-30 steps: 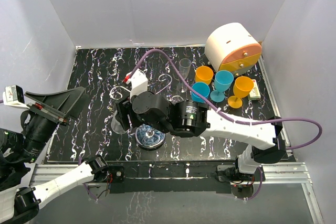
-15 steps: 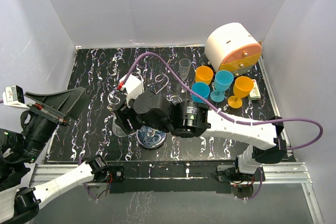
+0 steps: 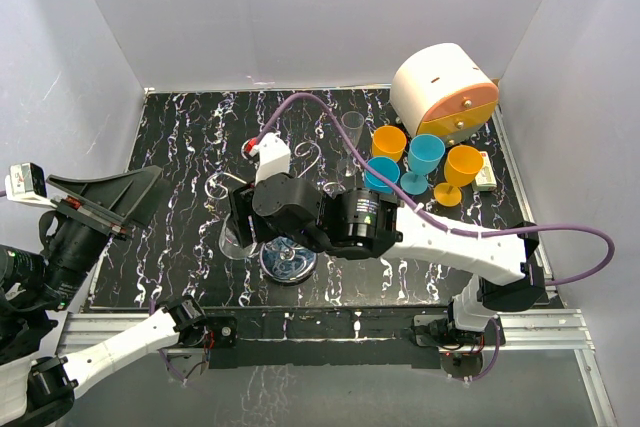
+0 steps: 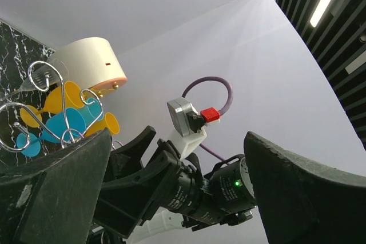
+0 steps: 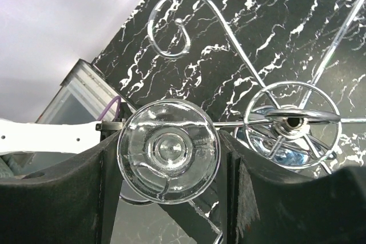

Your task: Take the wine glass off the wine glass rack

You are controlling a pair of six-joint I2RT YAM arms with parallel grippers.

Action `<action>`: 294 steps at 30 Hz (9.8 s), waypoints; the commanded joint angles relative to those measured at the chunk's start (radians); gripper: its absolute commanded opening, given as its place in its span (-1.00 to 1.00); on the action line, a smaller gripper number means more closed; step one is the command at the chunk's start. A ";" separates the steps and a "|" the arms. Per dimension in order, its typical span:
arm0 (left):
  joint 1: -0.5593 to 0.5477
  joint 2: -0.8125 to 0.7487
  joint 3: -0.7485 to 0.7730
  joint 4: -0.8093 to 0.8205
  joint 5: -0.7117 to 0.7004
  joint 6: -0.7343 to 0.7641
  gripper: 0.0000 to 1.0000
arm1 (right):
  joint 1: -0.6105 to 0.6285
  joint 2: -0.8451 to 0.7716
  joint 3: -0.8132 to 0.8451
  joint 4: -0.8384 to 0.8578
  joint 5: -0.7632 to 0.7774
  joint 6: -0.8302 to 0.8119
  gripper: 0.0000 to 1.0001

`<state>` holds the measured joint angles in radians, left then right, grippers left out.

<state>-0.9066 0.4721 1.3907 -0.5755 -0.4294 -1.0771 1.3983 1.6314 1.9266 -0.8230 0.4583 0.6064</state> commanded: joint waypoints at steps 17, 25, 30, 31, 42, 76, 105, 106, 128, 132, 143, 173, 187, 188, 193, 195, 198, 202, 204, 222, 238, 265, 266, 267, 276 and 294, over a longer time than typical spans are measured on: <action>0.000 0.002 -0.009 0.028 0.004 0.001 0.97 | -0.023 -0.141 -0.045 0.089 0.016 0.023 -0.81; 0.000 0.009 -0.016 0.032 0.007 -0.003 0.97 | -0.023 -0.147 -0.055 0.090 -0.021 -0.087 -0.88; 0.000 0.016 -0.014 0.031 0.009 -0.003 0.97 | -0.022 -0.135 -0.041 0.087 -0.050 -0.151 -0.88; 0.000 0.016 -0.015 0.031 0.009 -0.002 0.97 | -0.022 -0.132 -0.037 0.084 -0.059 -0.162 -0.88; 0.000 0.020 -0.016 0.031 0.006 -0.001 0.97 | -0.023 -0.147 -0.045 0.067 -0.083 -0.229 -0.90; 0.000 0.049 -0.020 0.050 0.021 -0.002 0.97 | -0.030 -0.196 -0.113 0.061 -0.358 -0.409 -1.00; 0.000 0.129 -0.019 0.155 0.085 0.084 0.97 | -0.032 -0.309 0.100 0.136 -0.206 -0.221 -1.00; -0.001 0.133 -0.020 0.166 0.091 0.090 0.97 | -0.032 -0.314 0.104 0.146 -0.188 -0.215 -1.00; 0.000 0.225 -0.137 0.433 0.352 0.082 0.90 | -0.032 -0.403 0.008 0.416 0.235 -0.176 -1.00; -0.001 0.257 -0.169 0.542 0.434 0.051 0.84 | -0.032 -0.415 -0.003 0.452 0.210 -0.156 -1.00; 0.000 0.302 -0.225 0.792 0.597 -0.007 0.39 | -0.032 -0.465 -0.063 0.503 0.163 -0.090 -1.00; -0.001 0.414 -0.040 0.665 0.561 0.073 -1.00 | -0.032 -0.637 -0.369 0.695 0.282 -0.066 0.58; 0.000 0.697 0.497 0.089 0.241 0.408 -1.00 | -0.032 -0.719 -0.443 0.688 0.407 -0.145 0.97; -0.001 0.735 0.562 0.034 0.199 0.442 -1.00 | -0.032 -0.717 -0.439 0.677 0.404 -0.149 0.97; 0.000 0.885 0.809 -0.148 -0.045 0.595 -1.00 | -0.032 -0.713 -0.419 0.632 0.397 -0.173 0.97; 0.000 0.921 0.839 -0.163 -0.105 0.654 -1.00 | -0.032 -0.718 -0.418 0.624 0.400 -0.181 0.97; 0.000 0.954 0.858 -0.169 -0.184 0.729 -1.00 | -0.032 -0.730 -0.426 0.620 0.410 -0.191 0.97; 0.010 0.986 0.855 -0.163 -0.259 0.809 -1.00 | -0.032 -0.744 -0.441 0.618 0.420 -0.200 0.97; 0.041 1.000 0.847 -0.170 -0.244 0.818 -1.00 | -0.032 -0.749 -0.445 0.616 0.423 -0.204 0.97; 0.670 1.061 0.600 -0.318 0.352 0.635 -1.00 | -0.032 -0.772 -0.456 0.581 0.432 -0.189 0.97; 0.785 1.171 0.351 -0.434 0.466 0.696 -1.00 | -0.032 -0.766 -0.447 0.575 0.413 -0.189 0.97; 0.799 1.457 0.293 -0.316 0.466 0.758 -1.00 | -0.032 -0.752 -0.453 0.577 0.410 -0.190 0.97; 0.799 1.460 0.285 -0.311 0.461 0.759 -1.00 | -0.032 -0.753 -0.455 0.579 0.410 -0.190 0.97; 0.799 1.461 0.278 -0.308 0.456 0.760 -1.00 | -0.032 -0.752 -0.456 0.580 0.411 -0.191 0.97; 0.799 1.449 0.263 -0.303 0.469 0.769 -0.59 | -0.032 -0.694 -0.457 0.581 0.451 -0.268 0.97; 0.800 1.347 0.531 -0.402 0.540 0.794 0.50 | -0.566 -0.346 -0.223 0.462 0.245 -0.498 0.97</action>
<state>-0.1108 1.9217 1.7996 -0.9226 0.0696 -0.2974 1.0496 1.2724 1.5936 -0.2665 0.8909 0.0376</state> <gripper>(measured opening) 0.731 0.983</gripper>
